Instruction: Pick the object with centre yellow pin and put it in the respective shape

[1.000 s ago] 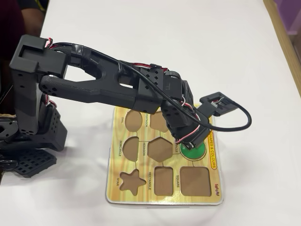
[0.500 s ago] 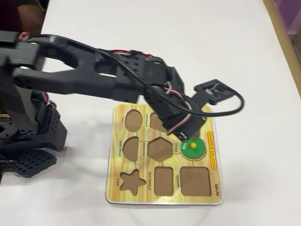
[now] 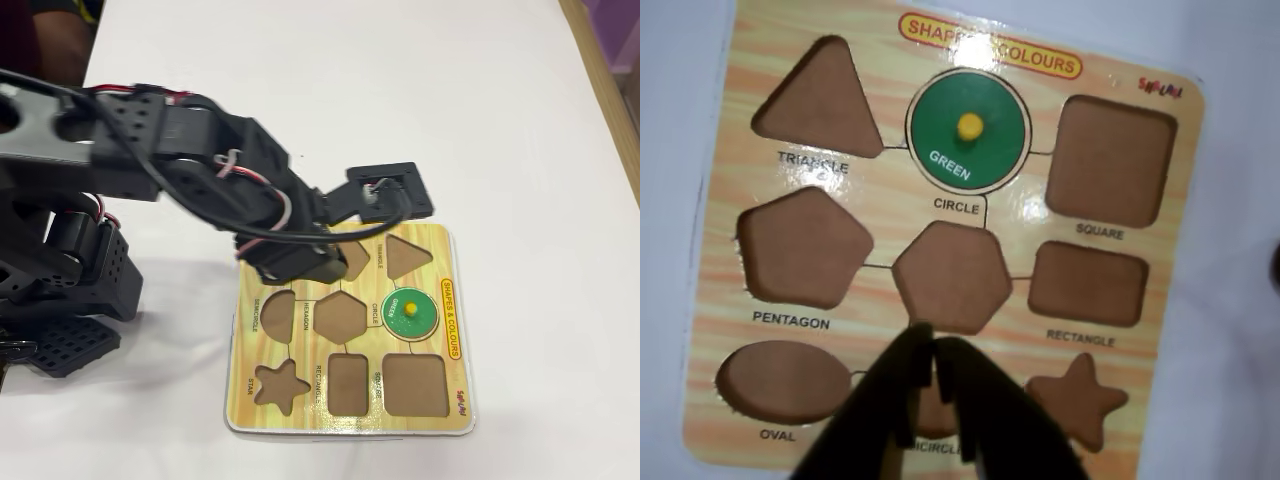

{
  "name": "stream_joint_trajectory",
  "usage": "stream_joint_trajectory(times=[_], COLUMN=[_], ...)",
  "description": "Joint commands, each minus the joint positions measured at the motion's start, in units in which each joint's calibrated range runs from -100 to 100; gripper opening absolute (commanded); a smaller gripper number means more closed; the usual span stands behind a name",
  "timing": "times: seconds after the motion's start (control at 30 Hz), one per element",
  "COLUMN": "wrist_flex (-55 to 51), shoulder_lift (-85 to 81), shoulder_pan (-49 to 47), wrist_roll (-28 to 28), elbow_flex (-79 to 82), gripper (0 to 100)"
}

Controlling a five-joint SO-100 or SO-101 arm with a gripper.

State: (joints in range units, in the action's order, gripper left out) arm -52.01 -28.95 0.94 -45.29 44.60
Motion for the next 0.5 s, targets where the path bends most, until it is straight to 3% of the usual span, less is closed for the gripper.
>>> stream_joint_trajectory(times=[0.0,0.17,0.47], wrist_flex=[0.67,0.67,0.33], shoulder_lift=[-12.05,-27.53,-59.58], shoulder_pan=[-0.06,-0.06,-0.15], wrist_roll=[-4.55,-8.84,-8.58], elbow_flex=[8.18,21.22,38.22], gripper=[1,1,1])
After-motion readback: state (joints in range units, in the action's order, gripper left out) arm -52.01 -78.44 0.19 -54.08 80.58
